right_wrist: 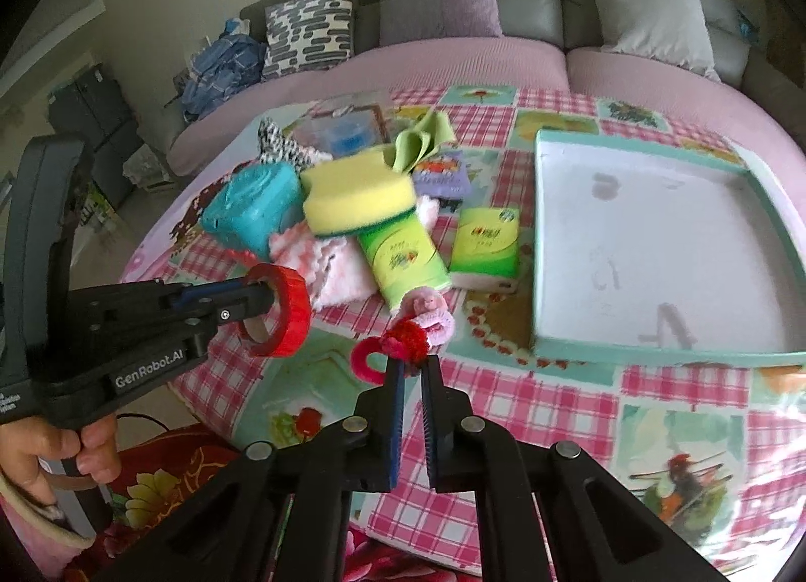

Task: Organize soft objects
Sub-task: 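Carry the tape roll over the tray with the left tool while the right carries the flower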

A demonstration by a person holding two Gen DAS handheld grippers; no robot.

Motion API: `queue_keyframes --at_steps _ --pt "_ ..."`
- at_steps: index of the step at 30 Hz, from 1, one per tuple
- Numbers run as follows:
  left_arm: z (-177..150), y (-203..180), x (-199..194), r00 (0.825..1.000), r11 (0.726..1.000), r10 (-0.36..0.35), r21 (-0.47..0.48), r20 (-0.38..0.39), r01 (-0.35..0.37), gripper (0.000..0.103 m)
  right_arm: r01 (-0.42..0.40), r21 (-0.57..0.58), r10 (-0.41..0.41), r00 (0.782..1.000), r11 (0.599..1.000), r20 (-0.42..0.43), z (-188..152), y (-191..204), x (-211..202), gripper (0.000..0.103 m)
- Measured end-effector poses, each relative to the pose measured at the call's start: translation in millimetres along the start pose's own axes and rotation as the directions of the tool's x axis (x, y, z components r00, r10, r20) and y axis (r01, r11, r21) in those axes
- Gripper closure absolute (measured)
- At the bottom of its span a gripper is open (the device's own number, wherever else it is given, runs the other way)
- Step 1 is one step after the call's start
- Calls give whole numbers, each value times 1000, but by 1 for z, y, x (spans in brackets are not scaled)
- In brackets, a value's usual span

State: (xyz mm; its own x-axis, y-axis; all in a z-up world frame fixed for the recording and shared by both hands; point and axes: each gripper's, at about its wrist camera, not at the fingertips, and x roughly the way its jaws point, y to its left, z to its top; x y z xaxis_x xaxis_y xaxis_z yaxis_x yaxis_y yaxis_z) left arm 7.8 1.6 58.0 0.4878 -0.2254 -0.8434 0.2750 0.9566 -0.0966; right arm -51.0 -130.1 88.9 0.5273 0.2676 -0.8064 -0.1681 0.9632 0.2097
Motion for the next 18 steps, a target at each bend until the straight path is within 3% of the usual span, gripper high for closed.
queue_keyframes --at_steps 7,13,18 --pt "41 -16 -21 998 998 -12 67 65 8 92 64 16 -65 995 998 82 19 -22 -32 96" --pt "84 -43 -30 992 990 -40 137 118 24 92 143 82 -153 981 986 121 37 -63 -55 96" --pt "109 -66 -20 992 984 -63 174 111 43 92 203 121 -218 968 972 124 50 -99 -68 96"
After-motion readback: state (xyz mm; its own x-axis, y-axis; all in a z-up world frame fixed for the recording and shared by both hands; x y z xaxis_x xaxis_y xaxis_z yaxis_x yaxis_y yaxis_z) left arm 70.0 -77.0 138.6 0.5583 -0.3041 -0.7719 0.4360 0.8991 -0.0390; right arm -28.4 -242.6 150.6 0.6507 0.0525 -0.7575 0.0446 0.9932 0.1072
